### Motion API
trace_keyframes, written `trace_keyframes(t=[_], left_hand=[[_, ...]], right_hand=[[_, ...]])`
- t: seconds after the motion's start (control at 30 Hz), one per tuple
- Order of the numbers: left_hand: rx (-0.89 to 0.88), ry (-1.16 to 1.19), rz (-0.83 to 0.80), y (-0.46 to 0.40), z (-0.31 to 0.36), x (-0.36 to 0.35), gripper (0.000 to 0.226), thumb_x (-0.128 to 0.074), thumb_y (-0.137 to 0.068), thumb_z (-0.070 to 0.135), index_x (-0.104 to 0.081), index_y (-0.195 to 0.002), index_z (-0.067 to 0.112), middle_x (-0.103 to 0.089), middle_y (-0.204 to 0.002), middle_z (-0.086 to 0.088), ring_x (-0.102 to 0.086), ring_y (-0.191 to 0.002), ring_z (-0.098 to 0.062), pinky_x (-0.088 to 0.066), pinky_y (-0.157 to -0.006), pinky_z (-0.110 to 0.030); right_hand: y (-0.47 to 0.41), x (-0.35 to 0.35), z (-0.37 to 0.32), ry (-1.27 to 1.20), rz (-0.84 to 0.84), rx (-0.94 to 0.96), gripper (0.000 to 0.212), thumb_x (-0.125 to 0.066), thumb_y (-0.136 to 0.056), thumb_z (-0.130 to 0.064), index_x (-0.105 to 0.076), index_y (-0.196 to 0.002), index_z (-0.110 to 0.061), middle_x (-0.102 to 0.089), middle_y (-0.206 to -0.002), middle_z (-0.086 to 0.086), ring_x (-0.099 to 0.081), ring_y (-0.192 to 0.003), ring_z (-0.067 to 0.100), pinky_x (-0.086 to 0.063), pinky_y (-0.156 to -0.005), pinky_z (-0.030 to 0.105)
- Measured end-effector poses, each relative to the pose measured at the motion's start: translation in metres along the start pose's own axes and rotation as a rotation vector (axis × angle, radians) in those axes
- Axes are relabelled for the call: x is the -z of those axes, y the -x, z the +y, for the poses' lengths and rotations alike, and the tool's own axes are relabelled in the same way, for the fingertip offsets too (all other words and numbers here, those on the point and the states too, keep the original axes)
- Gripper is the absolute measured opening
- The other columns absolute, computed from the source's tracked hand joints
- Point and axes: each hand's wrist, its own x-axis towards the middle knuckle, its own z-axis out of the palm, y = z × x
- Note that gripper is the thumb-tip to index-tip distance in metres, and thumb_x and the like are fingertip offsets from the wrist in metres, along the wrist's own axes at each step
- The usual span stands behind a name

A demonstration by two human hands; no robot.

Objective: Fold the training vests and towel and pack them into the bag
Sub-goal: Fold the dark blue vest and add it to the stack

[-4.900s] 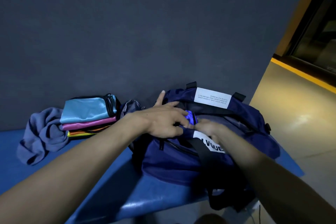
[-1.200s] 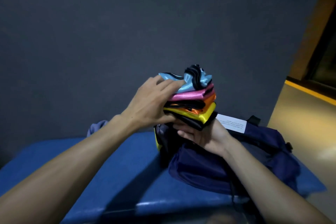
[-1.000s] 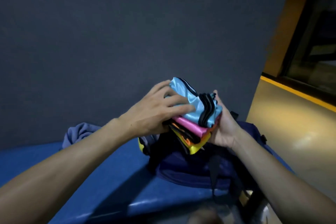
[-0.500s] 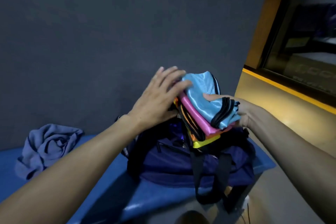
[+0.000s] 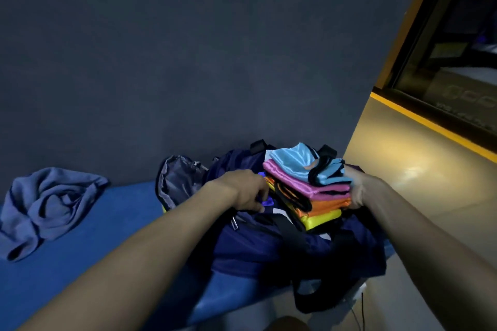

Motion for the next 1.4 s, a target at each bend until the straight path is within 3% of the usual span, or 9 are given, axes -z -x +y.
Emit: trace_keyframes(t=[0.1,0.33,0.53,0.67,0.83,0.97,1.1,1.3,1.4], left_hand=[[-0.049,0.063,-0.064,-0.001,-0.006,-0.013,0.032,-0.075,-0.089,0.041,-0.068,-0.118,0.027,-0.061,-0.123,-0.002,-0.058,-0.115,-0.025,-0.05,-0.098,-0.04],[-0.086,0.072,-0.103,-0.003,-0.009,-0.015,0.032,-0.079,-0.087,0.034,-0.068,-0.116,0.025,-0.06,-0.121,-0.005,-0.056,-0.113,-0.027,-0.048,-0.098,-0.039],[-0.1,0.06,-0.126,0.001,-0.001,-0.01,0.034,-0.076,-0.09,0.033,-0.065,-0.121,0.024,-0.056,-0.125,-0.002,-0.052,-0.113,-0.024,-0.042,-0.094,-0.03],[-0.079,0.204,-0.15,0.002,0.006,-0.007,0.016,-0.068,-0.093,0.034,-0.066,-0.105,0.023,-0.065,-0.102,0.005,-0.059,-0.099,-0.019,-0.048,-0.088,-0.03],[-0.2,0.286,-0.137,0.013,0.012,-0.001,0.029,-0.069,-0.094,0.045,-0.056,-0.08,0.023,-0.056,-0.079,0.016,-0.052,-0.08,-0.005,-0.036,-0.1,-0.04],[-0.464,0.6,-0.155,0.037,0.012,0.021,0.017,-0.071,-0.097,0.021,-0.06,-0.084,0.02,-0.058,-0.083,0.009,-0.052,-0.084,-0.012,-0.046,-0.085,-0.037],[-0.439,0.781,-0.202,0.054,-0.001,0.034,0.014,-0.065,-0.1,0.011,-0.058,-0.089,0.005,-0.049,-0.074,-0.011,-0.038,-0.071,-0.025,-0.032,-0.068,-0.032],[-0.447,0.802,-0.221,0.058,-0.003,0.034,0.018,-0.065,-0.1,0.011,-0.057,-0.093,-0.003,-0.05,-0.075,-0.024,-0.036,-0.074,-0.029,-0.028,-0.073,-0.041],[-0.5,0.9,-0.192,0.061,0.007,0.045,0.006,-0.061,-0.1,0.005,-0.06,-0.094,0.005,-0.055,-0.083,-0.02,-0.039,-0.078,-0.026,-0.037,-0.073,-0.03]], right_hand=[[0.0,0.012,0.004,-0.059,0.013,0.012,0.062,-0.054,-0.097,-0.025,-0.044,-0.036,-0.015,-0.034,-0.031,-0.003,-0.031,-0.02,0.008,-0.021,-0.031,0.01],[-0.014,0.006,0.014,-0.107,-0.006,0.165,0.041,-0.052,-0.103,-0.019,-0.057,-0.063,-0.007,-0.058,-0.044,0.005,-0.051,-0.029,0.014,-0.036,-0.028,0.017],[-0.021,-0.005,0.021,-0.201,-0.088,0.189,0.027,-0.066,-0.086,-0.036,-0.071,-0.076,-0.011,-0.071,-0.067,0.007,-0.067,-0.055,0.02,-0.055,-0.051,0.024],[-0.032,-0.006,0.019,-0.265,-0.082,0.185,0.056,-0.051,-0.101,-0.036,-0.076,-0.058,-0.01,-0.07,-0.061,0.006,-0.066,-0.046,0.016,-0.051,-0.04,0.022],[-0.035,-0.022,0.024,-0.108,-0.065,0.081,0.05,-0.062,-0.094,-0.054,-0.08,-0.084,-0.009,-0.077,-0.094,0.015,-0.074,-0.076,0.029,-0.061,-0.071,0.04],[-0.026,-0.018,0.009,0.032,-0.056,0.068,0.054,-0.058,-0.095,-0.053,-0.081,-0.069,-0.011,-0.078,-0.085,0.012,-0.075,-0.065,0.026,-0.061,-0.055,0.035],[-0.021,-0.015,0.006,0.311,-0.045,0.021,0.046,-0.047,-0.1,-0.053,-0.067,-0.081,-0.016,-0.07,-0.069,0.005,-0.063,-0.051,0.02,-0.051,-0.053,0.029],[-0.011,-0.02,0.006,0.573,-0.036,0.057,0.043,-0.053,-0.098,-0.053,-0.07,-0.088,-0.015,-0.069,-0.073,0.006,-0.062,-0.054,0.022,-0.052,-0.054,0.031],[-0.011,-0.025,0.015,0.667,0.065,0.222,0.039,-0.056,-0.098,-0.056,-0.073,-0.092,-0.021,-0.077,-0.09,0.002,-0.072,-0.077,0.019,-0.051,-0.065,0.026]])
